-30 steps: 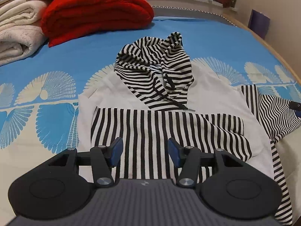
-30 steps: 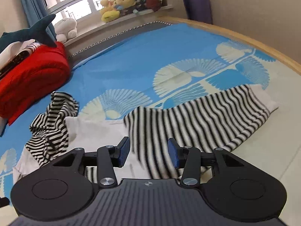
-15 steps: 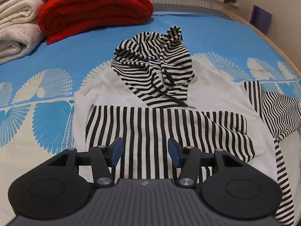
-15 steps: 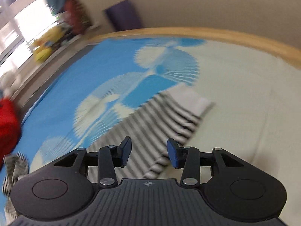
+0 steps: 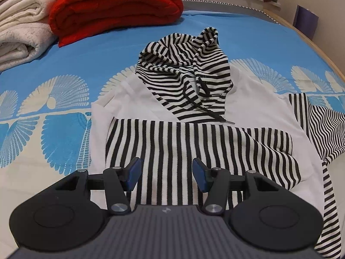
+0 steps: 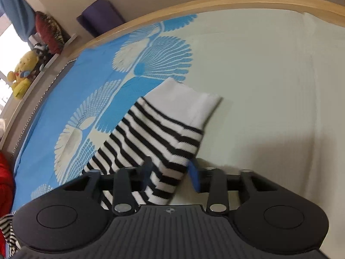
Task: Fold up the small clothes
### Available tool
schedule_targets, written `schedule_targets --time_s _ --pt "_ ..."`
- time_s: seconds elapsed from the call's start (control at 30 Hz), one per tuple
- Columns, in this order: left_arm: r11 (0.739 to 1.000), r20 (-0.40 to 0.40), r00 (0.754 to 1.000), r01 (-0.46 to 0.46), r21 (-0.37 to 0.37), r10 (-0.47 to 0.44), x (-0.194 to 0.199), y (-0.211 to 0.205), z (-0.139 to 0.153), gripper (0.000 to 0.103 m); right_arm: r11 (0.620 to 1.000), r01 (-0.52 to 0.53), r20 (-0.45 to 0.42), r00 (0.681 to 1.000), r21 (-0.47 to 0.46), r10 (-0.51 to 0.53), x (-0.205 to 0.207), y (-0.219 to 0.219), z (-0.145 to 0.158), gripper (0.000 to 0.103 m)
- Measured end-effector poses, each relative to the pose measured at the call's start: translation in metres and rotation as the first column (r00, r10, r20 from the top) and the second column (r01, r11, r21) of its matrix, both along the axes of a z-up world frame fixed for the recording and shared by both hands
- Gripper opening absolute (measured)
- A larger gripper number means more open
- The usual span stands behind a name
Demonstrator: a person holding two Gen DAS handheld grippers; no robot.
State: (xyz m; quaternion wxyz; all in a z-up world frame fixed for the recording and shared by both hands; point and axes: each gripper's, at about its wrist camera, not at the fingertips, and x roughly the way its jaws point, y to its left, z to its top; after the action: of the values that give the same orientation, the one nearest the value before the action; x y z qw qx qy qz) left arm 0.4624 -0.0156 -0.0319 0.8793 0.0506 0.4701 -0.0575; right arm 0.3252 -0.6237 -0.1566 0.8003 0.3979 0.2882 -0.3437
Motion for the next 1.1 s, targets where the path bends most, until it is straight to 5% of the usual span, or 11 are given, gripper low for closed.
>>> schedule_targets --time_s 0.03,0.23,0.37,0.47,0.57,0.67,0.73,0.8,0.87,1.0,1.1 --pt "1.0 0.0 1.0 -0.001 -0.002 0.001 0.0 0.001 0.001 0.058 1.0 -0.009 -0.016 1.0 -0.014 0.009 0.002 0.003 -0.002 0.006" --pt "0.998 0.003 0.999 -0.05 -0.032 0.051 0.002 0.025 0.008 0.058 0.979 -0.028 -0.015 1.0 -0.201 0.025 0.011 0.029 0.03 0.003" --pt "0.992 0.004 0.994 -0.106 -0.07 0.107 0.002 0.049 0.016 0.058 0.901 -0.162 0.023 0.982 -0.403 0.187 0.037 0.092 0.083 0.003" --pt "0.987 0.008 0.99 -0.142 -0.077 0.143 0.001 0.067 0.021 0.058 0.803 -0.334 0.072 0.904 -0.494 0.421 0.054 0.174 0.119 0.003" --pt "0.981 0.008 0.985 -0.173 -0.09 0.174 0.0 0.084 0.026 0.058 0.618 -0.58 0.097 0.682 -0.531 0.724 0.059 0.281 0.139 0.003" --pt "0.972 0.006 0.979 -0.202 -0.12 0.204 -0.001 0.1 0.031 0.058 0.331 -0.883 0.132 0.304 -0.332 0.943 0.063 0.368 0.127 0.007" --pt "0.964 -0.002 0.974 -0.224 -0.143 0.226 0.0 0.112 0.034 0.058 0.247 -0.946 0.126 0.224 -0.212 0.966 0.059 0.404 0.109 0.011" --pt "0.956 -0.01 0.969 -0.247 -0.16 0.249 0.0 0.121 0.035 0.058 0.253 -0.962 0.077 0.246 -0.099 0.966 0.059 0.419 0.096 0.014" --pt "0.949 -0.022 0.964 -0.264 -0.173 0.265 0.0 0.128 0.034 0.058 0.34 -0.94 0.017 0.339 -0.023 0.941 0.062 0.417 0.101 0.014" --pt "0.921 -0.07 0.952 -0.306 -0.243 0.298 0.003 0.14 0.029 0.057 0.522 -0.853 0.006 0.522 -0.019 0.853 0.056 0.398 0.143 0.021" --pt "0.898 -0.114 0.94 -0.34 -0.279 0.32 0.005 0.144 0.017 0.042 0.584 -0.807 0.061 0.581 -0.082 0.812 0.049 0.381 0.158 0.042"
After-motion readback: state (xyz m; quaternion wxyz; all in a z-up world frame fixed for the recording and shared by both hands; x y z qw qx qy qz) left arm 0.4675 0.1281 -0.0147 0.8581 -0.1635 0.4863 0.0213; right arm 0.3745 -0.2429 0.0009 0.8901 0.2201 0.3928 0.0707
